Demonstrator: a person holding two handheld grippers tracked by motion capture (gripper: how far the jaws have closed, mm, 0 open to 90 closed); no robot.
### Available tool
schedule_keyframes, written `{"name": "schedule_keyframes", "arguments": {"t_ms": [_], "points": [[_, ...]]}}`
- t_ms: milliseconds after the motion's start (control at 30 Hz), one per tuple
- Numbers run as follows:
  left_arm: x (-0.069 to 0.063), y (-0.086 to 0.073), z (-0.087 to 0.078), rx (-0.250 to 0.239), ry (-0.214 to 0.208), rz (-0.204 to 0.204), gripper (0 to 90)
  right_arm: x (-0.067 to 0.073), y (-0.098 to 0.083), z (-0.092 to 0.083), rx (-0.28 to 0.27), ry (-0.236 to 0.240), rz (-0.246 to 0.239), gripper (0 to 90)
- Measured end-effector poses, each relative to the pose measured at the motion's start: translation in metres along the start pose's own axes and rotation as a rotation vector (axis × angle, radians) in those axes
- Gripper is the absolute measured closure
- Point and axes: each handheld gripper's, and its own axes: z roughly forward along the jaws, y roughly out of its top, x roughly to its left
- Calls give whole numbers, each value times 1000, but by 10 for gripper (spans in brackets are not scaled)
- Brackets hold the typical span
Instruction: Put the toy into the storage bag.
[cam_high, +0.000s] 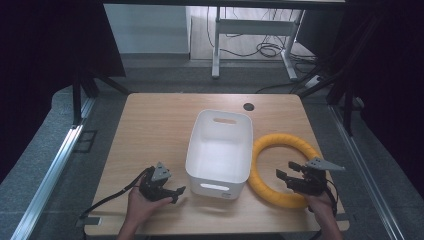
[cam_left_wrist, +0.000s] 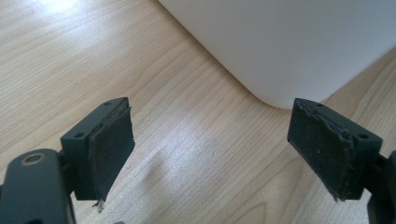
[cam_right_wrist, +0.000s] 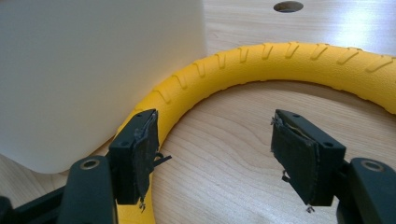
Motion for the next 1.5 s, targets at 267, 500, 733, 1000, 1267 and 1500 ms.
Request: {"name": "schedule_keyframes", "arguments": {"t_ms": [267, 500, 733, 1000, 1267, 1500], "points": [[-2, -2, -1, 8, -2, 2, 147, -2, 0, 3, 16, 0, 0, 332], [-2, -2, -2, 9, 1, -5, 148, -2, 0, 6, 39, 6, -4, 336], [4, 0, -4, 13, 3, 4, 156, 1, -1, 4, 52, 5, -16, 344], [5, 0, -6, 2, -17, -10, 157, 4, 10, -3, 144, -4, -71, 353], [2, 2, -5, 9, -20, -10, 157, 7, 24, -7, 274, 62, -119, 352], [2, 2, -5, 5, -21, -12, 157, 22, 34, 3, 439, 118, -232, 343]]}}
